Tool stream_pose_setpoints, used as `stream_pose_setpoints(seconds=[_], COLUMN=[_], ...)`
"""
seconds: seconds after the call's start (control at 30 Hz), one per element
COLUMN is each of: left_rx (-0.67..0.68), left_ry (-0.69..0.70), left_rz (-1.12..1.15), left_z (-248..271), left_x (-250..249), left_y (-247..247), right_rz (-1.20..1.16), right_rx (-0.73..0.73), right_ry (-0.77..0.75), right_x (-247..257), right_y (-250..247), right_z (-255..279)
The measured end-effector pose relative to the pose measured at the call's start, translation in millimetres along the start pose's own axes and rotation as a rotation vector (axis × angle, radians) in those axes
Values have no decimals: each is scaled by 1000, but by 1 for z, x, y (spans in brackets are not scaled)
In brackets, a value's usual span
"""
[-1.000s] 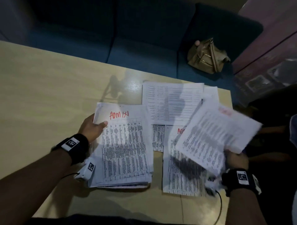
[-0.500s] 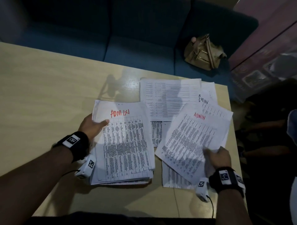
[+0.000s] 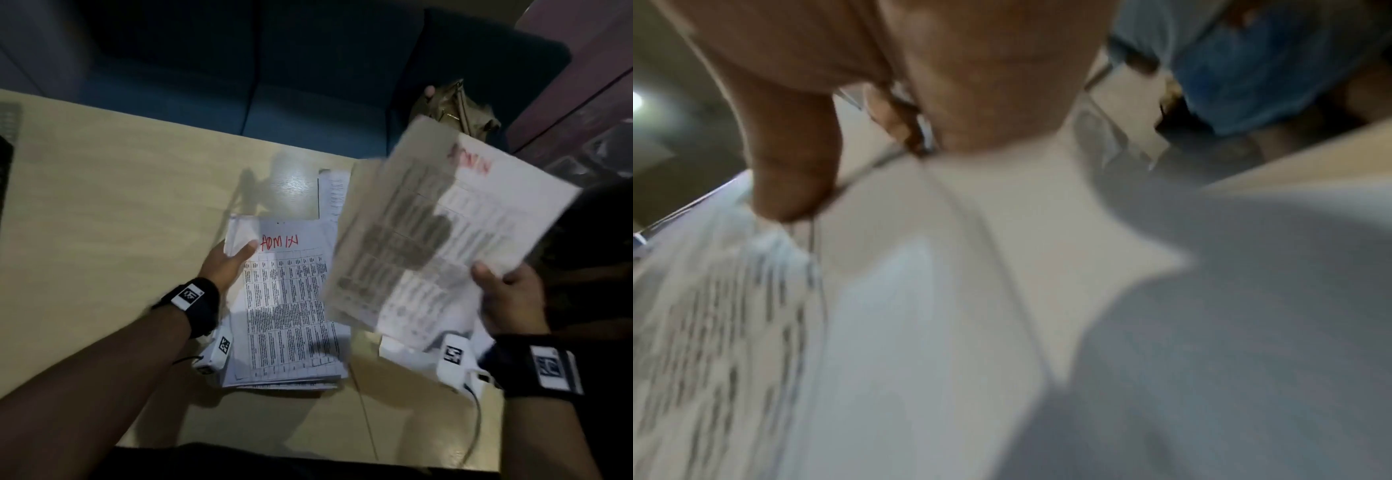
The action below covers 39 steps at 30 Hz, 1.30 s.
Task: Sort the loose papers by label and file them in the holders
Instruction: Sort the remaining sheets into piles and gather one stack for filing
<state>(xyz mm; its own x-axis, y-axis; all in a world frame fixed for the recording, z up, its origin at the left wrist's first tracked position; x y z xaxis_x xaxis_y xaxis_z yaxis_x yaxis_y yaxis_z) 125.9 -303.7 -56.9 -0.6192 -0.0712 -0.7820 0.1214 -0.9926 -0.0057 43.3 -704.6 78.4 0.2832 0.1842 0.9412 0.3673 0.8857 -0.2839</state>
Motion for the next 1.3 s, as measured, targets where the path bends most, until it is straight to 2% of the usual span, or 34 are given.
stream_pose_setpoints(seconds=[0.03, 0.13, 0.23, 0.3, 0.4, 0.43, 0.57, 0.67, 0.77, 0.8, 0.87, 0.93, 0.97, 1.03, 1.07, 1.1, 1.2, 1.3], left_rx=[14, 17, 47, 81, 76, 60, -4, -16, 1, 10, 32, 45, 38, 25, 24, 26, 18, 10], left_ry=[-4, -3, 8, 35, 69, 81, 110, 110, 129, 136, 131, 102, 88, 63, 52, 51, 51, 44], left_rz=[14, 39, 142, 150, 52, 17, -82, -145, -227, -243, -255, -233, -220, -194, -186, -178, -183, -163], left_z=[0, 0, 4, 5, 2, -1, -1, -3, -5, -7, -9, -12, -13, -15, -16, -17, -20, -21], left_x=[1, 0, -3, -8, -7, -5, -3, 1, 5, 5, 3, 3, 3, 4, 5, 5, 6, 7], left_y=[1, -1, 0, 2, 1, -1, 0, 1, 0, -1, -4, -10, -14, -19, -21, -20, -17, -16], right_rz=[-44, 115, 269, 335, 553, 569, 536, 569, 833, 854, 737, 591, 557, 593, 571, 549, 602, 435], right_rx=[61, 11, 94, 172, 284, 305, 353, 429, 495, 429, 87, -289, -404, -489, -509, -505, -375, -336], right_ry=[23, 130, 183, 208, 77, 75, 221, 182, 11, -23, 67, 310, 453, 652, 699, 699, 700, 703], right_x=[-5, -39, -61, -70, -76, -78, -85, -87, -80, -75, -68, -80, -90, -107, -111, -115, -124, -130], right_y=[24, 82, 131, 152, 179, 185, 196, 208, 216, 212, 181, 132, 108, 70, 57, 50, 49, 55], right_z=[-5, -14, -2, 9, 19, 19, 16, 16, 9, 1, -24, -46, -53, -64, -69, -76, -89, -99])
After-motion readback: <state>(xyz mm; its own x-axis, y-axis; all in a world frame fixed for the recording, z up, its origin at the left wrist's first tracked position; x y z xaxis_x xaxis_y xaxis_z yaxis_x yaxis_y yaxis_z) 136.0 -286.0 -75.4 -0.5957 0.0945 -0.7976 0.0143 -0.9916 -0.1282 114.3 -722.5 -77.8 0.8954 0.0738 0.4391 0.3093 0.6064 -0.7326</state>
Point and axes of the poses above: each hand's wrist, its own z-axis away from the middle knuckle, its own y-axis out of the palm, x = y × z, the point moved 5 cm from there along -z, towards the middle knuckle, and after that the axes turned 9 degrees about z, right-handed, at the moved point
